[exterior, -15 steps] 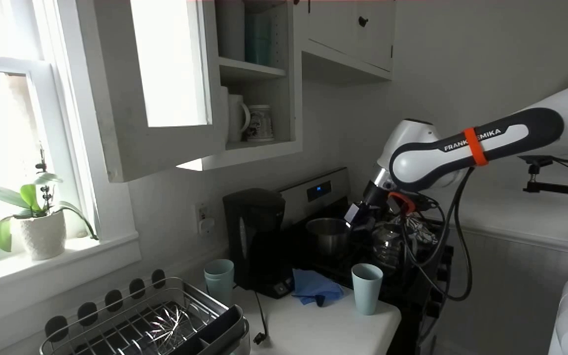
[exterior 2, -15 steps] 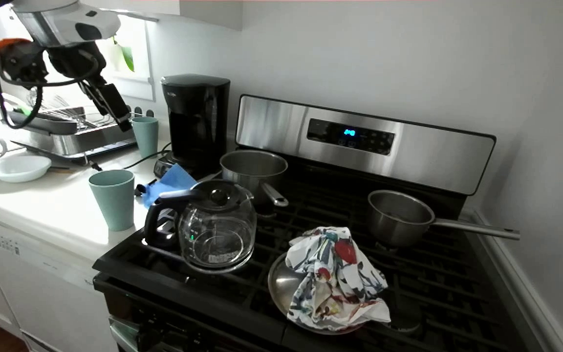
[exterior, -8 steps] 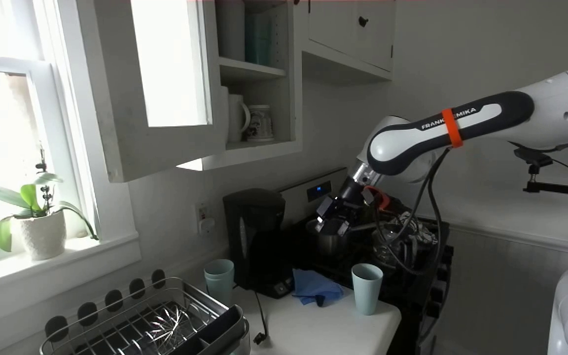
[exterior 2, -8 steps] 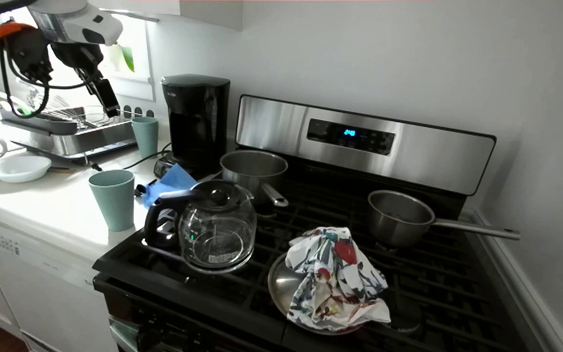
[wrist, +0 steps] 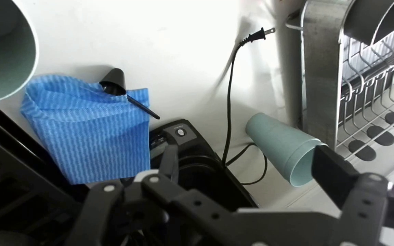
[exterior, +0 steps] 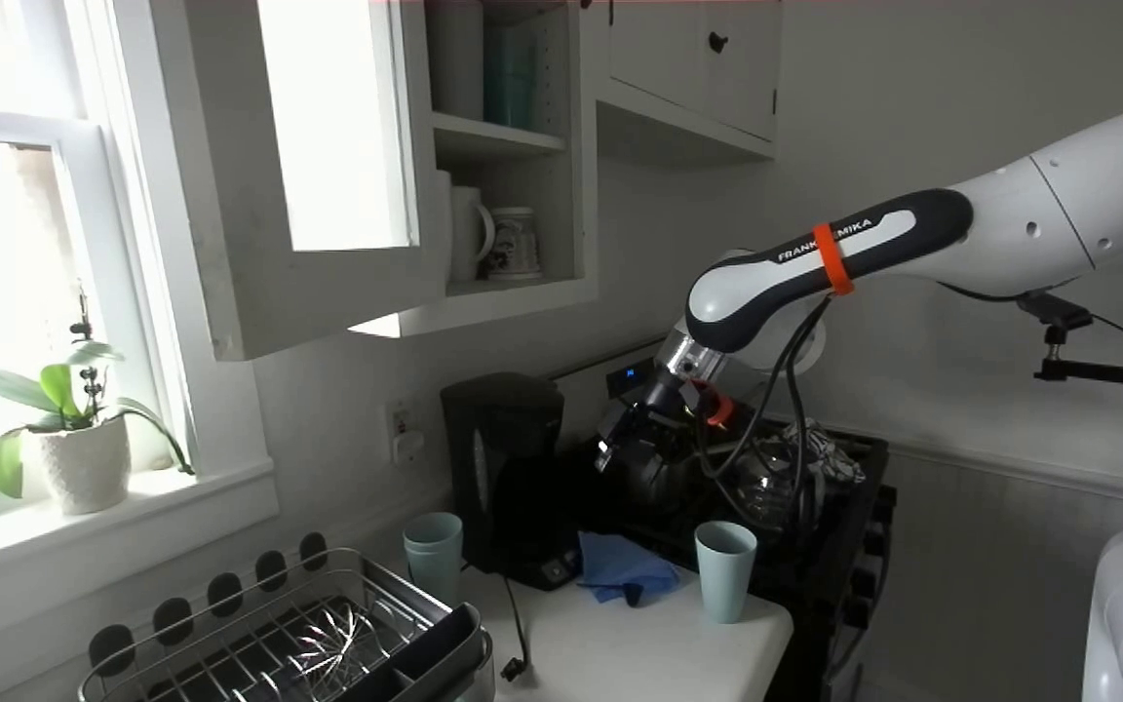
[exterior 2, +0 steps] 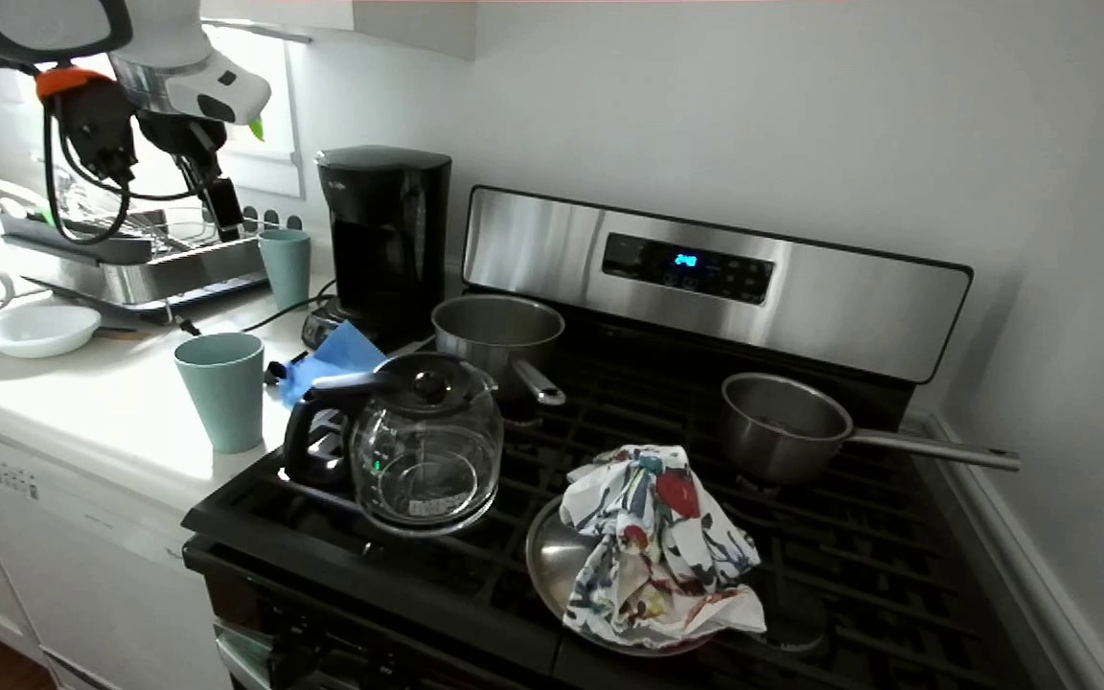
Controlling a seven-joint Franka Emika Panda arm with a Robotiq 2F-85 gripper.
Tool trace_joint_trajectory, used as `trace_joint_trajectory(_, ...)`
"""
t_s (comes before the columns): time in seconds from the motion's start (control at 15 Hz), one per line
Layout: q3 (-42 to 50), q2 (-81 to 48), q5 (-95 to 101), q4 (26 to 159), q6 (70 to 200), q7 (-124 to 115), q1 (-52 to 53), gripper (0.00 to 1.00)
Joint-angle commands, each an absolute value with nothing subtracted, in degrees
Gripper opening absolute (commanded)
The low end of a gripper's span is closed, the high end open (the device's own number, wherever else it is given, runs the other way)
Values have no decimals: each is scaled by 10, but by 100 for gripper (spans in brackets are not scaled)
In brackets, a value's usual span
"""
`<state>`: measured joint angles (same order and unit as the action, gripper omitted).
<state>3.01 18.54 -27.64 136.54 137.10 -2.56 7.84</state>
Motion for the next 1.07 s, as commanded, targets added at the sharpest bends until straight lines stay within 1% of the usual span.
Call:
trace_joint_trajectory(0.0, 21, 187, -279, 1364, 1368, -24, 68, 100)
trace_joint_trajectory(0.4, 21, 188, -279, 1364, 1368, -24, 68, 100)
trace_joint_trajectory(0.67, 35, 117, -340, 1310, 1339, -5, 82, 100)
trace_joint_trajectory(1.0, 9, 23, -382, 1237, 1342, -25, 75, 100)
